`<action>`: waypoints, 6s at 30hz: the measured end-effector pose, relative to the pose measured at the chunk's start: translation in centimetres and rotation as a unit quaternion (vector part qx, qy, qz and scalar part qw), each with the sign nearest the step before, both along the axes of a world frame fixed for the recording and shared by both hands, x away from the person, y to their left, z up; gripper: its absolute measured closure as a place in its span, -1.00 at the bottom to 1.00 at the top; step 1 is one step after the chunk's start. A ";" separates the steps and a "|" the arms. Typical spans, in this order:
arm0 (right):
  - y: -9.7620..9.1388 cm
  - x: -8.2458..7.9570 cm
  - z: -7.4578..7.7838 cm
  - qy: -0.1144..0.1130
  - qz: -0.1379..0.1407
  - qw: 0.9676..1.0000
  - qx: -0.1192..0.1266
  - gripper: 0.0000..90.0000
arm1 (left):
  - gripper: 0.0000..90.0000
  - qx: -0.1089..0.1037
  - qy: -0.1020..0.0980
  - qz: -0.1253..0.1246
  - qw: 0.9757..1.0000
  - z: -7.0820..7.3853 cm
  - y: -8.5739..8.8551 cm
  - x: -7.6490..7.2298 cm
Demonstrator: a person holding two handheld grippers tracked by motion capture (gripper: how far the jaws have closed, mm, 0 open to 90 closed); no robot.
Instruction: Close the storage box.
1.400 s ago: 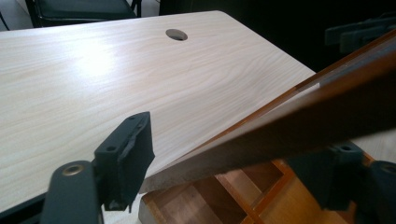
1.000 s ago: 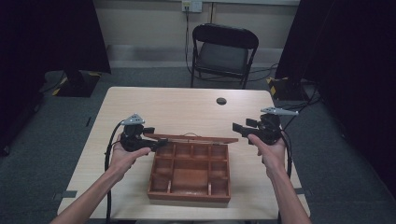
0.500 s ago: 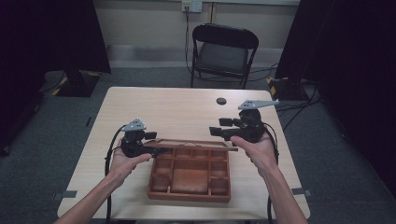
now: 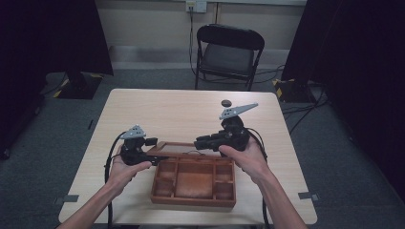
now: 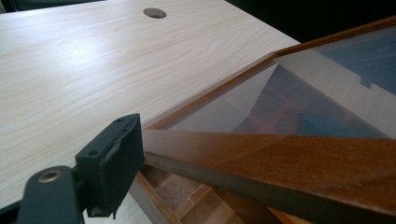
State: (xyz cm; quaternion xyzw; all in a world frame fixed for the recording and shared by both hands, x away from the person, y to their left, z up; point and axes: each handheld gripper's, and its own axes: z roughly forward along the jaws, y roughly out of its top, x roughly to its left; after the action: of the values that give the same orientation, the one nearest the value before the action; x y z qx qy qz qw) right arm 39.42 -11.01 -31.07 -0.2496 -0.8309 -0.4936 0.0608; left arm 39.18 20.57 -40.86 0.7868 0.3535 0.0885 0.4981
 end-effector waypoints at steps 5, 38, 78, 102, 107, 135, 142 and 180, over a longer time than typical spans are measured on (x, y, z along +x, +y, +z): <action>0.6 0.0 -0.6 0.023 0.023 0.999 0.003 0.84 | -0.65 0.002 -0.001 -0.003 1.000 -0.2 0.0 -0.2; 1.5 0.0 -1.7 0.049 0.046 0.997 -0.047 0.84 | -0.59 0.029 0.020 -0.009 0.999 -1.0 0.1 -0.5; 1.7 -2.1 -4.0 0.043 0.076 0.992 -0.093 0.83 | -0.55 0.034 0.051 0.088 0.994 -2.3 5.9 1.3; 2.4 -3.7 -8.3 0.066 0.094 0.985 -0.128 0.84 | -0.55 0.031 0.051 0.090 0.994 -2.7 6.1 1.6; 2.6 -3.7 -8.7 0.069 0.099 0.983 -0.135 0.84 | -0.55 0.033 0.052 0.088 0.994 -2.8 6.0 1.6; 2.9 -3.5 -11.3 0.101 0.103 0.978 -0.153 0.84 | -0.56 0.037 0.062 0.084 0.994 -3.1 5.8 1.6; 1.7 -2.7 -11.2 0.086 0.064 0.988 -0.113 0.22 | -0.55 0.044 0.063 0.089 0.993 -3.1 6.0 1.7; -17.1 0.7 -16.3 0.072 -0.402 0.894 -0.182 -0.67 | -0.51 0.134 0.114 0.120 0.977 -6.5 9.6 2.7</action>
State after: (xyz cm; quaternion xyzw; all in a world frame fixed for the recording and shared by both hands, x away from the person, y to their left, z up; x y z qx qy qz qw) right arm 40.08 -28.16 -47.36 -0.6042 -0.7281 -0.2965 -0.1299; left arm 41.90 30.16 -47.38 0.8031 0.4851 0.1041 0.3300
